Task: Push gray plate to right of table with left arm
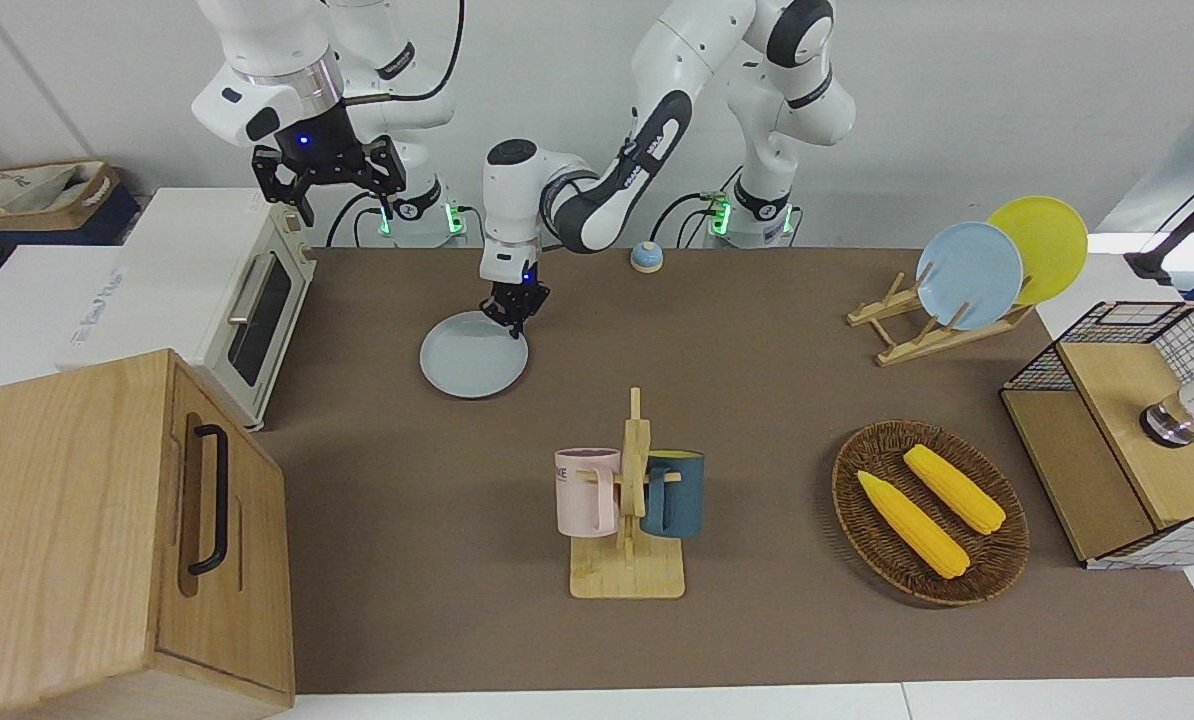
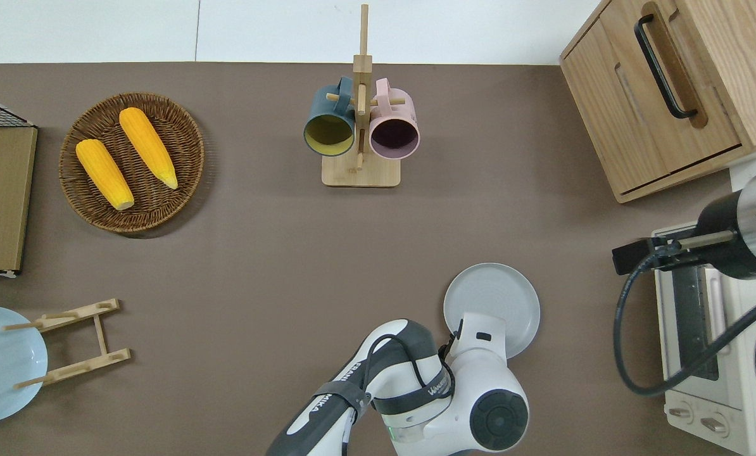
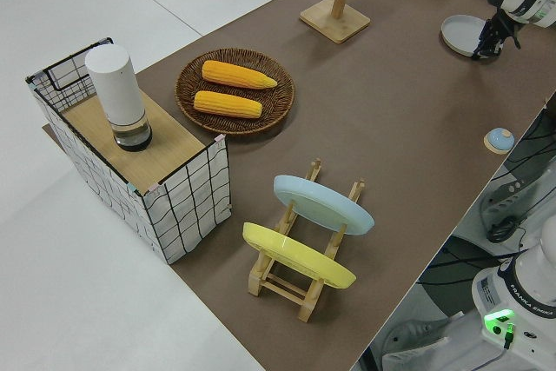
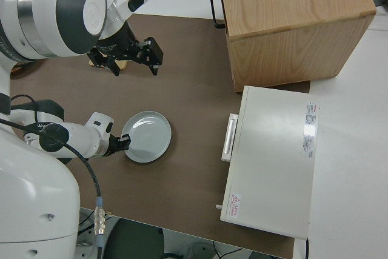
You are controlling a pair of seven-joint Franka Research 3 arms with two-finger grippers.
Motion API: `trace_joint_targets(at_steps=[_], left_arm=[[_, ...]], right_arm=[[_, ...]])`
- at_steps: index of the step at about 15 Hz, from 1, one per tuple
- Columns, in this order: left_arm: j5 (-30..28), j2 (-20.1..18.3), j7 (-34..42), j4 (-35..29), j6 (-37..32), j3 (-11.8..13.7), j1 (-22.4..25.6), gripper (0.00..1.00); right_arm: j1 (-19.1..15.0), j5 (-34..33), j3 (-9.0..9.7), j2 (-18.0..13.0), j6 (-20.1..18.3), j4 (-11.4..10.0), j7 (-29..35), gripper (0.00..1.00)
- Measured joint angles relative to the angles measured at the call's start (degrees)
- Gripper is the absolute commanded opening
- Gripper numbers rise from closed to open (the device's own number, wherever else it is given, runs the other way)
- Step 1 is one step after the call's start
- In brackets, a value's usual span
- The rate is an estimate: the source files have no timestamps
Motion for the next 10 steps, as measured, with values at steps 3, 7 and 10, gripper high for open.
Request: trace_joint_targets(at_steps=[3,7,10], left_arm=[[0.7,0.5,-1.2,0.7,0.0,0.1,-0.8,0.00],[1.1,1.2,-1.4,1.4,-0.1,0.1,-1.3,0.52],[1.1,1.7,-1.4,1.8,-0.1,0.0,-1.4,0.99]], right_arm=[[0.0,0.0,0.00,0.0,0.0,0.0,0.0,0.983],[0.0,0.0,0.00,0.0,0.0,0.0,0.0,0.983],[0.0,0.0,0.00,0.0,0.0,0.0,0.0,0.983]])
